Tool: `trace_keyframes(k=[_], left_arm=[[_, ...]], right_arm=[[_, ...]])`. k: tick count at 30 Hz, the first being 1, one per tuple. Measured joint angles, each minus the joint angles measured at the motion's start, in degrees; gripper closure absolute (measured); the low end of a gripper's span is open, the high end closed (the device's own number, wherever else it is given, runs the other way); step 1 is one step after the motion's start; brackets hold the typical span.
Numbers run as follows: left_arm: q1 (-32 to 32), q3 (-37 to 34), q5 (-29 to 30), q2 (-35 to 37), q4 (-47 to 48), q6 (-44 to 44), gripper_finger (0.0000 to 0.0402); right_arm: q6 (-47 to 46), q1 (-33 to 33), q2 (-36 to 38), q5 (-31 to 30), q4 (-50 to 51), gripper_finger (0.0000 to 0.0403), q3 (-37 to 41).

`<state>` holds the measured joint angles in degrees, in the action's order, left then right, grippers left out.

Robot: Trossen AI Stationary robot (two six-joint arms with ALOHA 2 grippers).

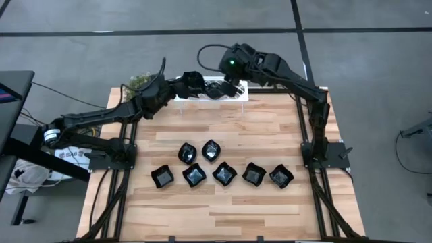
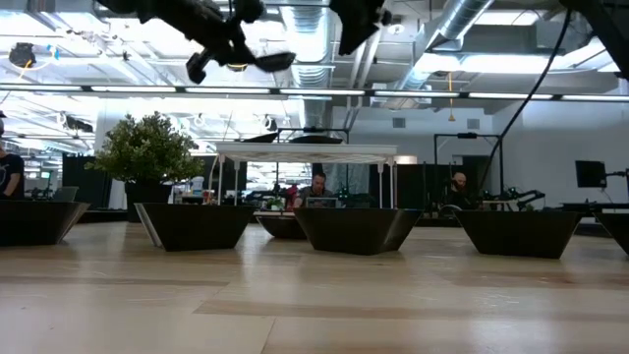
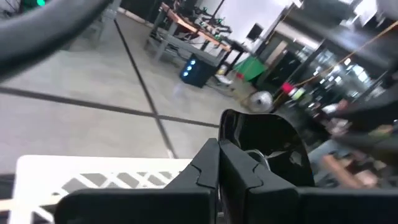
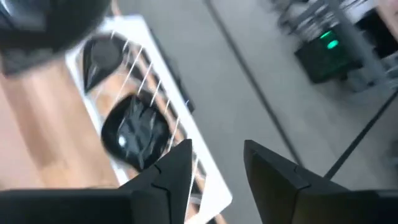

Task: Pick & Place Mini shaped plates
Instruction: Stack the black leaf shaped plate on top of the black leaf shaped plate on the shelf

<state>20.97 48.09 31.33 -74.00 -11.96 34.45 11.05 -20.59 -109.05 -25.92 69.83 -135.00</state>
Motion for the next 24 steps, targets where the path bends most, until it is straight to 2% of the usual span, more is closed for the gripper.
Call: trace_keyframes(k=[3,6,12,17,20,24], left_arm=[[-1.63,2.43,2.38,-0.67,-0.04,2.6,0.0399],[-3.41,6.49,6.13,-4.43,0.01,3.33,0.0399],[-4.36,16.59,6.18,-15.04,3.02,3.11,0.0399],[-3.97,21.59,6.36,-19.11,5.77,5.45,0.0399],[-3.38,22.41,5.94,-21.14,7.23,8.64,0.0399],[-2.59,22.41,4.3,-22.66,9.03,13.06,0.0399]], right_arm=[[0.02,-1.47,0.15,4.58,0.9,0.0268,0.05],[1.15,-3.14,0.22,10.06,1.96,0.027,0.05],[2.6,-7.64,0.83,16.77,5.05,0.0268,0.46],[4.15,-12.87,4.97,23.94,4.18,0.0267,3.05],[5.46,-16.49,9.08,28.28,0.53,0.0271,7.61],[5.8,-20.85,16.37,34.69,-10.11,0.0275,19.02]])
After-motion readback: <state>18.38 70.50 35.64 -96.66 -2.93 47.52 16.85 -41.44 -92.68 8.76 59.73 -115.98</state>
